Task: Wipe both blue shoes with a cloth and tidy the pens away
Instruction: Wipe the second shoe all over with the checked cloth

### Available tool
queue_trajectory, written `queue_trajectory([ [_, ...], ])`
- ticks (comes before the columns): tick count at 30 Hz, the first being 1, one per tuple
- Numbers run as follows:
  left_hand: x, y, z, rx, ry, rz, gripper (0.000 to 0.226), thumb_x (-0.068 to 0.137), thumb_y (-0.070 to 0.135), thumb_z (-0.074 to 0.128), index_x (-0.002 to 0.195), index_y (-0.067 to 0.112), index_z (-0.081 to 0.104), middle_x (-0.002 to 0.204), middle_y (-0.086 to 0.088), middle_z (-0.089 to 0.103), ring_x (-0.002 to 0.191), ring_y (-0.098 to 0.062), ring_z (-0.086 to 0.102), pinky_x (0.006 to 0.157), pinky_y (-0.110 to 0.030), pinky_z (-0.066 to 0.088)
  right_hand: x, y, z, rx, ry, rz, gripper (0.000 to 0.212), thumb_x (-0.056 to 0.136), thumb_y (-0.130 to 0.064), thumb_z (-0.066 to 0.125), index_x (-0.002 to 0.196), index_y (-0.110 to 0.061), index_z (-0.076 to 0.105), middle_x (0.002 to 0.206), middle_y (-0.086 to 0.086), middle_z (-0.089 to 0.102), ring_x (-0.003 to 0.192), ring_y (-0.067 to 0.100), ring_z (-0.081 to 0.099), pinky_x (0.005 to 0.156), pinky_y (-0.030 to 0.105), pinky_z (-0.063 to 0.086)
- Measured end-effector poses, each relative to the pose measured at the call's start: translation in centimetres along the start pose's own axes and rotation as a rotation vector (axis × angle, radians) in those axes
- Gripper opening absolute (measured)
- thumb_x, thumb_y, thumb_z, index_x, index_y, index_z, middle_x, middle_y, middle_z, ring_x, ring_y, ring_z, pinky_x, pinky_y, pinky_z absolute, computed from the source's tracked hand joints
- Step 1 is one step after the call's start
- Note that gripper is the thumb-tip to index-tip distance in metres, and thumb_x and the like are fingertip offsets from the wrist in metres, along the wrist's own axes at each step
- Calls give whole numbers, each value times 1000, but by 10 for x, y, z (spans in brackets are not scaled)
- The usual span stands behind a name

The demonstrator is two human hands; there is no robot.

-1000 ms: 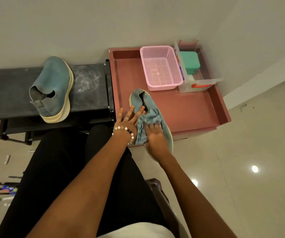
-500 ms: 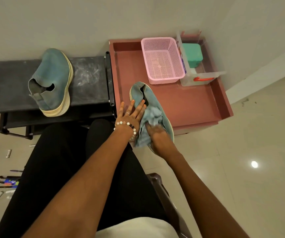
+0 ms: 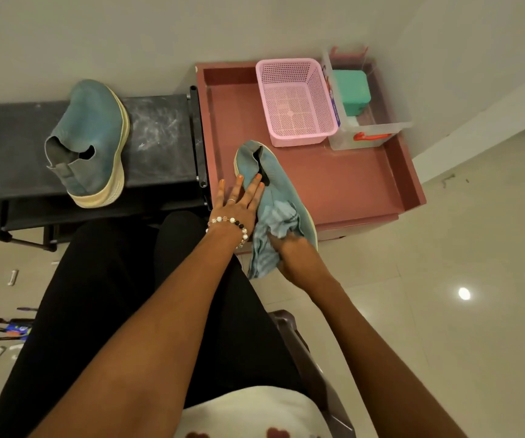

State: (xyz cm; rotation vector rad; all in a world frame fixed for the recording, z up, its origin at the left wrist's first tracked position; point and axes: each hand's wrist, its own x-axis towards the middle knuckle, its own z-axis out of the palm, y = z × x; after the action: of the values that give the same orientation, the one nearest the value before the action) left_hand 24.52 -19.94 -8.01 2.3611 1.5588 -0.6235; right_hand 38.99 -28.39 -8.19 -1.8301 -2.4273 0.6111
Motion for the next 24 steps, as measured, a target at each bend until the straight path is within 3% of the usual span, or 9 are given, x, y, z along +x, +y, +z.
queue_trajectory([
  [3,2,1,3,30,-30,8,96,91,19,56,151,16,-19,152,0,-38,142,-31,-28,108,-58,-18,42,3,6,-5,-16,18,54,83,-2,51,135,8,41,130,34,47,123,47,41,97,49,44],
  [5,4,0,2,38,-41,9,90,93,25,54,152,17,-14,153,0,-35,142,-31,-28,106,-60,-20,59,4,2,18,-20,32,48,81,2,51,127,13,47,128,35,47,122,49,40,96,50,43],
  [9,1,-1,1,66,-37,26,86,96,18,48,149,20,-19,151,1,-39,142,-30,-29,106,-59,-20,26,6,3,70,-3,-18,67,74,9,55,139,7,37,138,31,41,132,48,32,104,53,38],
  [14,1,-2,5,-8,36,21,96,88,0,44,146,19,-29,149,5,-42,142,-28,-27,105,-56,-21,-44,3,2,123,18,-9,72,61,16,52,132,1,51,125,30,55,114,48,53,84,48,52],
  [16,2,-2,6,-8,30,16,98,86,-1,45,146,18,-30,149,4,-42,142,-29,-28,107,-56,-20,-36,4,-5,114,11,0,68,68,15,52,134,0,49,128,29,53,116,46,52,87,46,50],
  [20,3,-3,4,2,-26,35,101,90,21,57,148,17,-26,149,2,-42,141,-31,-29,107,-58,-19,15,2,-7,99,-41,0,67,80,3,53,144,1,32,138,31,40,131,44,34,102,48,41],
  [24,5,-2,1,33,-84,25,99,91,32,60,151,17,-17,151,-2,-40,140,-33,-31,105,-59,-21,52,5,-8,104,-14,53,59,80,-2,42,139,5,38,143,29,35,135,40,29,104,47,36],
])
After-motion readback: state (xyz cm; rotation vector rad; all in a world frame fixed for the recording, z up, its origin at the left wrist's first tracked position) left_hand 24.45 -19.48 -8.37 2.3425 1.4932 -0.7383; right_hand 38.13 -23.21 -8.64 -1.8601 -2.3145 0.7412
